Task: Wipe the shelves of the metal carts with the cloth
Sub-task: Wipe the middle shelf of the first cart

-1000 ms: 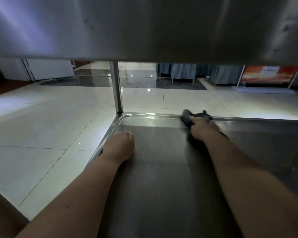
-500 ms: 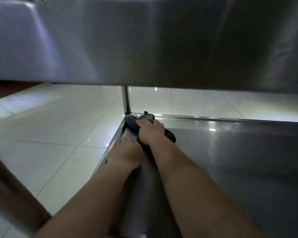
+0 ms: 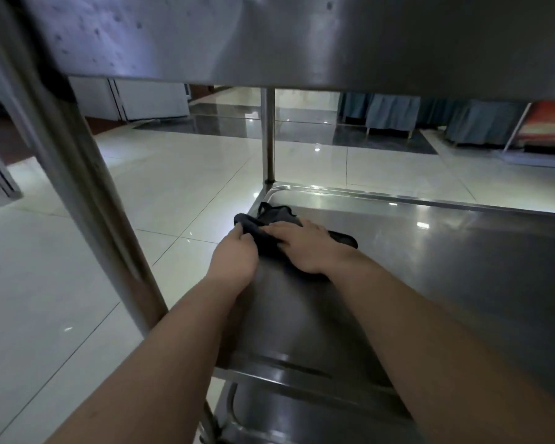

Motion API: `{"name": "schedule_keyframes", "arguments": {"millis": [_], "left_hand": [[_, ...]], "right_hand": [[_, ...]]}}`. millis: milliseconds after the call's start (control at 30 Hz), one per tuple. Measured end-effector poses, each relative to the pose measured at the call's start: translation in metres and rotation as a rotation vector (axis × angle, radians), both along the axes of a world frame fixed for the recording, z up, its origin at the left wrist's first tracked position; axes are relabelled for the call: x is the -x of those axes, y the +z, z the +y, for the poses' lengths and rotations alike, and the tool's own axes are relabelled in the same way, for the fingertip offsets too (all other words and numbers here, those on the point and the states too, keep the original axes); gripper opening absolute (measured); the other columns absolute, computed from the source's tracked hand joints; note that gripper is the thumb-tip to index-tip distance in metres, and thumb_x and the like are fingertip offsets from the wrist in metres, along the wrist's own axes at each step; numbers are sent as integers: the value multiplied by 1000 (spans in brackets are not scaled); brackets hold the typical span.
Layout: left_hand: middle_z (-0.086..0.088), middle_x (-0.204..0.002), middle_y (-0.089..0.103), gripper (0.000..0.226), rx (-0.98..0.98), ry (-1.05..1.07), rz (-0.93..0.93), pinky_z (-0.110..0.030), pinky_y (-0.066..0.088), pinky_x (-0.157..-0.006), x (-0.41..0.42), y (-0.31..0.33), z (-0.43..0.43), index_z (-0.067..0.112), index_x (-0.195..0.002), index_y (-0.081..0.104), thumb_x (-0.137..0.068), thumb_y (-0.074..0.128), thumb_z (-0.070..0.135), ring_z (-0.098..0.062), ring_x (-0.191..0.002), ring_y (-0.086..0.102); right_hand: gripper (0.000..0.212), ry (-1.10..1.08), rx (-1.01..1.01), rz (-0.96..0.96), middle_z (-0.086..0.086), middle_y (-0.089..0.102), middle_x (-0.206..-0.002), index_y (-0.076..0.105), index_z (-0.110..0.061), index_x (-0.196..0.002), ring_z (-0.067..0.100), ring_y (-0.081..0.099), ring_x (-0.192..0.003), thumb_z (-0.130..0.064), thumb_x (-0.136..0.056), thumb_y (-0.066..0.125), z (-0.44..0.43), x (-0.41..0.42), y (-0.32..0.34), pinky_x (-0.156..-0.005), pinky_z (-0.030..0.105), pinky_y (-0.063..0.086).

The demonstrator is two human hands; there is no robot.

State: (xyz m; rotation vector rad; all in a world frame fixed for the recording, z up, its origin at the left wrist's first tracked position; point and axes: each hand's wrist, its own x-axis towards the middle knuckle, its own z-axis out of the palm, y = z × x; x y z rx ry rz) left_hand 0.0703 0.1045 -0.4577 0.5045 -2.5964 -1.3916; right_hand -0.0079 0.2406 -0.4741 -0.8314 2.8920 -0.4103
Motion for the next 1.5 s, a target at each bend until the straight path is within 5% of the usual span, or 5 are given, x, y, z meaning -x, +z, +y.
{"name": "schedule_keyframes", "arguments": {"millis": [400,733,1067,1333,1500], "left_hand": [[-6,-145,37,37,450,-247,-56,-37,20,-111,-62,8,16,19,-134,49,-100,37,23,-25,-135,28],[8,-160,13,42,309,-489,-76,-35,2,-118,-79,-7,4,36,-144,39,-104,28,37,-9,-147,-4],[-1,-162,2,50,725,-460,-98,-41,2,-121,-84,-26,8,34,-151,13,-102,11,43,-19,-148,-8],[-11,-160,-11,58,572,-660,-207,-40,-9,-117,-86,-17,-5,28,-153,1,-104,31,28,-25,-145,-22],[-6,-161,-4,63,492,-499,-239,-37,-3,-117,-104,-10,-1,20,-154,1,-102,37,16,-23,-148,-10]], "right_hand": [[43,367,53,10,-10,43,-147,55,-32,-134,31,25,-140,-33,-95,37,25,-125,0,-115,50,14],[37,527,164,63,-14,54,-137,60,-27,-130,15,36,-136,-26,-95,50,41,-147,4,-108,46,32],[39,232,489,-28,-20,60,-125,68,-28,-112,-6,50,-120,-27,-76,81,72,-156,2,-105,28,41],[60,68,154,61,1,41,-126,37,-29,-142,23,41,-116,-33,-85,57,40,-174,-1,-101,40,37],[37,40,77,203,16,54,-98,61,-18,-115,36,51,-90,-20,-81,47,29,-177,-5,-82,45,42]]}}
